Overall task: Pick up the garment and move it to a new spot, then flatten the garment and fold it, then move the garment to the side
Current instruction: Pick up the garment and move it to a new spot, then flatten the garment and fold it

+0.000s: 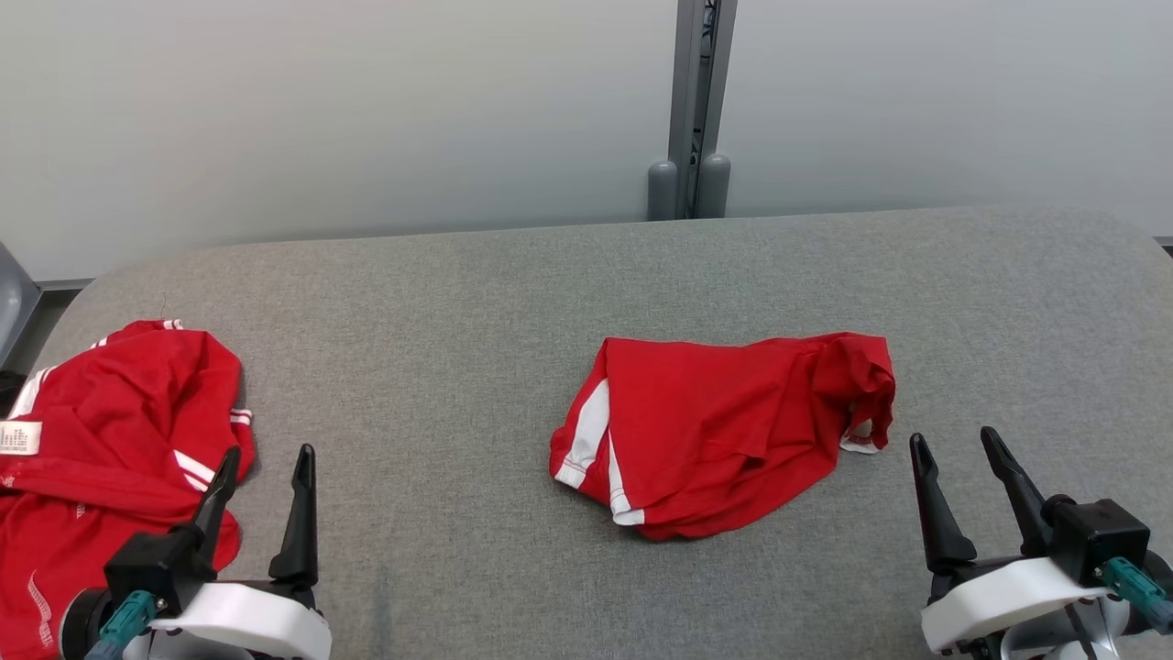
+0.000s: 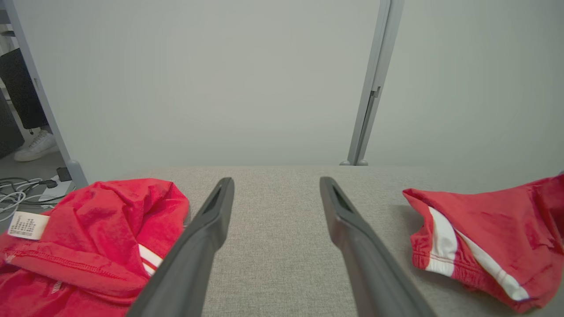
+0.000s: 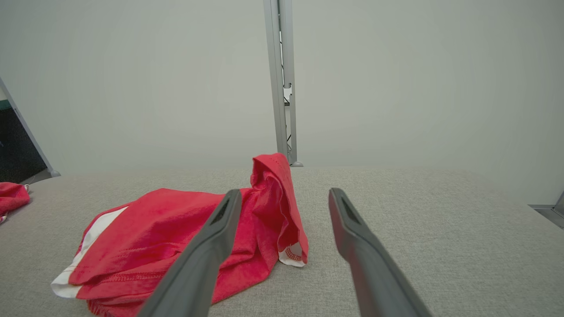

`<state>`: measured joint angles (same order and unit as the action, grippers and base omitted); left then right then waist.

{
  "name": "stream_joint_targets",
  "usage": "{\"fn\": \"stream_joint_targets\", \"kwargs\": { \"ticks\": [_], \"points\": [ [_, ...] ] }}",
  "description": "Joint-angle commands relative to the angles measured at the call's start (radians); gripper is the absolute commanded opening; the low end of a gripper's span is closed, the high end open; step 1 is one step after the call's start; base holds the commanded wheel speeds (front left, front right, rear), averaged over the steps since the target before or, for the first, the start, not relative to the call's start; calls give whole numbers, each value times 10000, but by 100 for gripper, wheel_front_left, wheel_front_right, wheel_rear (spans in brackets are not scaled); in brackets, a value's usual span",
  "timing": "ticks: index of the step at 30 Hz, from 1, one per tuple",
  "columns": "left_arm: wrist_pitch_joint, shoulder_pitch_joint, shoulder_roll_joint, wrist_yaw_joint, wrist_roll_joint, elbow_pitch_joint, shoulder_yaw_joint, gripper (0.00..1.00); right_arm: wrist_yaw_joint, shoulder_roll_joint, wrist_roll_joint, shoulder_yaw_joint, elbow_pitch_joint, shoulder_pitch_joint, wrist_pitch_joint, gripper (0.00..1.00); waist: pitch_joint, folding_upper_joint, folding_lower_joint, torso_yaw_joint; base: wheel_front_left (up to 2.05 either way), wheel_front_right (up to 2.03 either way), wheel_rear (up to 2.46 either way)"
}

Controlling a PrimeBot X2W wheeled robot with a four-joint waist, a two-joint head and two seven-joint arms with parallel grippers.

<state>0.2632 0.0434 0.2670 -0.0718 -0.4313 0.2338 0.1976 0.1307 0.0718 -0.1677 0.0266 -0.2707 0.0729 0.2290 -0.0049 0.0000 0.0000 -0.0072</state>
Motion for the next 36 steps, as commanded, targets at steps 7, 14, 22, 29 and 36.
{"fn": "stream_joint_targets", "kwargs": {
  "ticks": [7, 14, 22, 29, 36],
  "points": [
    [19, 27, 108, -36, -32, 76, -12, 100, 1, -10, 50, -53, 45, -47, 2, 100, 19, 0, 0, 1, 0, 0, 0],
    [20, 69, 110, -41, -89, 96, 15, 100, 1, -48, 81, -64, 32, -81, 2, 100, 25, 0, 0, 10, 0, 0, 0],
    [20, 178, 123, -10, -122, 162, 52, 100, 1, -70, 143, 17, 56, -9, -76, 100, 106, 0, 0, 70, 0, 0, 0],
    [20, 548, 51, 58, -93, 175, 103, 100, 1, -123, 237, 2110, -228, 637, -413, 100, 573, 0, 0, 330, 0, 0, 0],
    [19, 946, -127, 121, 6, 137, 157, 100, 1, -142, 163, 4171, -1030, 1430, -569, 100, 1044, 0, 0, 738, 0, 0, 0]
  ]
}}
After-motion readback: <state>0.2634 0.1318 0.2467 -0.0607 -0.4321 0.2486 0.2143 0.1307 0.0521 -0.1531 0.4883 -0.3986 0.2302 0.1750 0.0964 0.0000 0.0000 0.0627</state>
